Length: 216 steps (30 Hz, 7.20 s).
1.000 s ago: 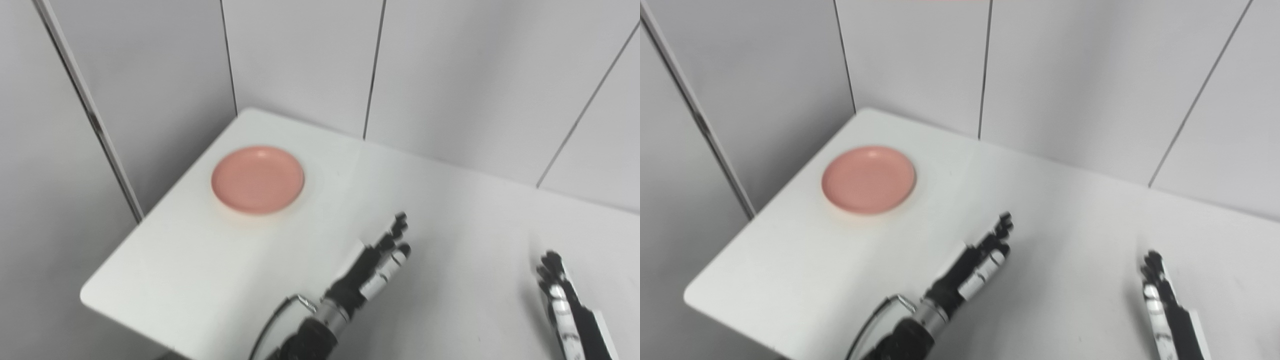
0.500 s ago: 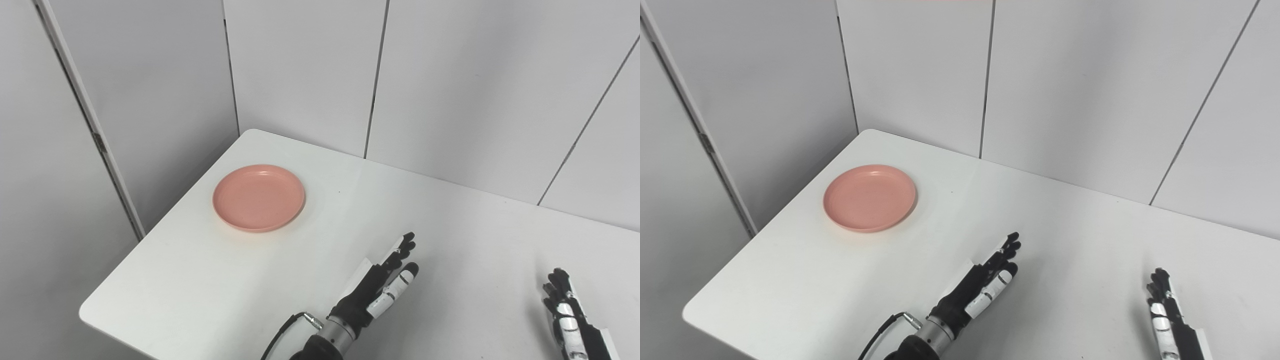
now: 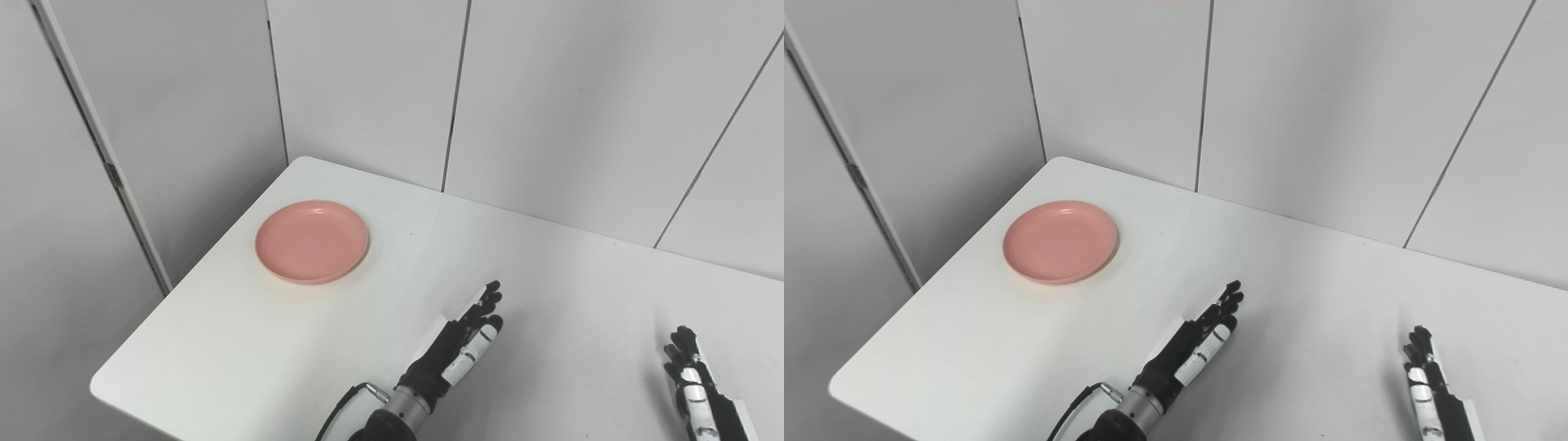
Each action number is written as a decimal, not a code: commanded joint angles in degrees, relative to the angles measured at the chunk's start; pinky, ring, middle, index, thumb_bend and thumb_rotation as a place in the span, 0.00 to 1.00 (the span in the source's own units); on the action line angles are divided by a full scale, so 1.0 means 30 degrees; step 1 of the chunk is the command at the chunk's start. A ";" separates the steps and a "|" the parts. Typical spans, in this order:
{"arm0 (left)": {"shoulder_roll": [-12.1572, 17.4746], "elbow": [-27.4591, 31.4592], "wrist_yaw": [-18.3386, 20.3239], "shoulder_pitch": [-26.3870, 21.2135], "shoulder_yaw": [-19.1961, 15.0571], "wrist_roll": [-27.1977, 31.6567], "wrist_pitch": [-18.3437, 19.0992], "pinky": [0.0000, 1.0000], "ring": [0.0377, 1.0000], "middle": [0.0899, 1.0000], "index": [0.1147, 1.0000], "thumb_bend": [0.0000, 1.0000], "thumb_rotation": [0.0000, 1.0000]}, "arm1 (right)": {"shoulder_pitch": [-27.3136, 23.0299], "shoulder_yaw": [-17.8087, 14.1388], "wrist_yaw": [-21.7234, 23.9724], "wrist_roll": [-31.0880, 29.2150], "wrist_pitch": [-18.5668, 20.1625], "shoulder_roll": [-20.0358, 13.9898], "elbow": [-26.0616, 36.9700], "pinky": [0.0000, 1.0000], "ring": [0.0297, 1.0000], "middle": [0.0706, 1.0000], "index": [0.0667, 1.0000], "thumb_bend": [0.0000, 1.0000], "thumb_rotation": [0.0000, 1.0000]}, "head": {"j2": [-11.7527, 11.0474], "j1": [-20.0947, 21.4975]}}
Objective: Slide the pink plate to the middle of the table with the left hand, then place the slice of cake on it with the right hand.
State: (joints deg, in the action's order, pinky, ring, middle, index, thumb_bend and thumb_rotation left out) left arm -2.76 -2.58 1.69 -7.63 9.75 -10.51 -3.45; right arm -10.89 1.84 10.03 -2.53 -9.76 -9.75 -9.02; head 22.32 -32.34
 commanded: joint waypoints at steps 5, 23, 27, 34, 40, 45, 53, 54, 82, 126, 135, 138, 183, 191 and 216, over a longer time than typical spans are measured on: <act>0.0432 0.2270 0.0890 -0.0841 -0.0481 0.1076 0.1267 0.94 0.96 0.97 0.93 0.46 1.00 | 0.0748 0.0020 -0.0052 -0.0034 0.0119 0.0226 -0.0544 1.00 1.00 1.00 0.99 0.20 1.00 | 0.0089 0.0010; 0.2129 0.7962 0.1210 -0.4112 -0.3976 0.4481 0.5757 0.88 0.89 0.90 0.88 0.48 1.00 | 0.0736 0.0086 0.0018 0.0178 -0.0291 0.0093 -0.0646 1.00 1.00 0.99 0.99 0.21 1.00 | 0.0270 -0.0126; 0.2770 0.8168 0.0884 -0.4751 -0.5094 0.4743 0.5809 0.89 0.88 0.89 0.87 0.46 1.00 | 0.0751 0.0082 0.0008 0.0253 -0.0110 0.0075 -0.0531 1.00 1.00 0.99 0.99 0.20 1.00 | 0.0317 -0.0276; 0.3829 0.7768 0.0241 -0.5100 -0.7049 0.5676 0.5758 0.89 0.88 0.89 0.87 0.43 1.00 | 0.0708 0.0005 0.0234 0.0067 -0.0381 -0.0012 -0.0811 1.00 1.00 1.00 1.00 0.23 1.00 | 0.0268 -0.0466; 0.4909 0.7215 -0.0384 -0.5313 -0.8387 0.5849 0.5737 0.89 0.88 0.88 0.86 0.44 1.00 | 0.0707 -0.0103 0.0263 -0.0004 -0.0117 -0.0029 -0.0762 1.00 1.00 0.99 0.99 0.23 1.00 | 0.0296 -0.0665; 0.5847 0.6397 -0.0801 -0.5603 -0.9473 0.6362 0.5646 0.89 0.89 0.89 0.87 0.43 1.00 | 0.0701 -0.0124 0.0467 -0.0225 -0.0148 -0.0082 -0.0749 1.00 1.00 1.00 1.00 0.24 1.00 | 0.0334 -0.0811; 0.7161 0.4746 -0.1123 -0.5904 -1.1081 0.7275 0.5169 0.88 0.87 0.88 0.86 0.42 1.00 | 0.0692 -0.0084 0.0386 0.0032 -0.0417 -0.0194 -0.0805 1.00 1.00 1.00 1.00 0.24 1.00 | 0.0322 -0.0952; 0.7353 0.4610 -0.1228 -0.5912 -1.1221 0.7148 0.5134 0.89 0.88 0.89 0.87 0.41 1.00 | 0.0691 -0.0086 0.0399 0.0016 -0.0387 -0.0206 -0.0791 1.00 1.00 1.00 1.00 0.25 1.00 | 0.0313 -0.0987; 0.9199 0.0366 -0.1227 -0.5206 -1.3338 0.8651 0.4102 0.92 0.91 0.92 0.89 0.40 1.00 | 0.0720 -0.0117 0.0546 -0.0254 -0.0568 -0.0308 -0.0817 1.00 1.00 1.00 1.00 0.26 1.00 | 0.0491 -0.1187; 0.8651 -0.6169 -0.1609 -0.5818 -1.2344 0.9515 0.2577 0.93 0.91 0.91 0.88 0.37 1.00 | 0.1049 -0.0045 0.0632 -0.0106 -0.0413 -0.0498 -0.0038 1.00 1.00 1.00 1.00 0.26 1.00 | 0.1001 -0.1205; 0.8644 -0.7071 -0.1694 -0.5605 -1.1354 0.8701 0.2110 0.90 0.90 0.90 0.89 0.37 1.00 | 0.1048 -0.0069 0.0637 -0.0186 -0.0098 -0.0534 0.0054 1.00 1.00 1.00 1.00 0.27 1.00 | 0.1159 -0.1152; 0.8408 -0.7136 -0.1668 -0.5550 -1.1232 0.8759 0.1890 0.88 0.89 0.90 0.88 0.36 1.00 | 0.1096 -0.0035 0.0635 -0.0141 0.0136 -0.0575 0.0217 1.00 1.00 1.00 1.00 0.29 1.00 | 0.1221 -0.1067; 0.4377 -0.5443 -0.0530 -0.5291 -0.5657 0.8117 0.3048 0.91 0.91 0.91 0.89 0.38 1.00 | 0.1845 0.0563 -0.0247 0.1787 -0.0167 0.0074 0.1901 0.96 0.94 0.94 0.93 0.31 1.00 | 0.2662 0.3742; 0.3579 -0.5628 -0.0590 -0.5421 -0.4691 0.7731 0.3301 0.90 0.91 0.91 0.90 0.37 1.00 | 0.1959 0.0786 -0.0592 0.2264 -0.0157 0.0392 0.2037 0.95 0.94 0.93 0.93 0.32 1.00 | 0.3137 0.5405; 0.0839 -0.5453 0.1319 -0.5416 -0.2033 0.7725 0.4443 0.90 0.91 0.92 0.91 0.39 1.00 | 0.2110 0.1776 -0.1691 0.4661 0.1824 0.1977 0.3382 0.92 0.93 0.93 0.93 0.36 1.00 | 0.5020 1.0971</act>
State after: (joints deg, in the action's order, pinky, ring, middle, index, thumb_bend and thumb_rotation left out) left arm 0.73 -18.27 4.44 -25.86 2.74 12.56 5.65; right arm -5.34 6.43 4.62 11.01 -5.85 -4.18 0.46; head 37.44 0.61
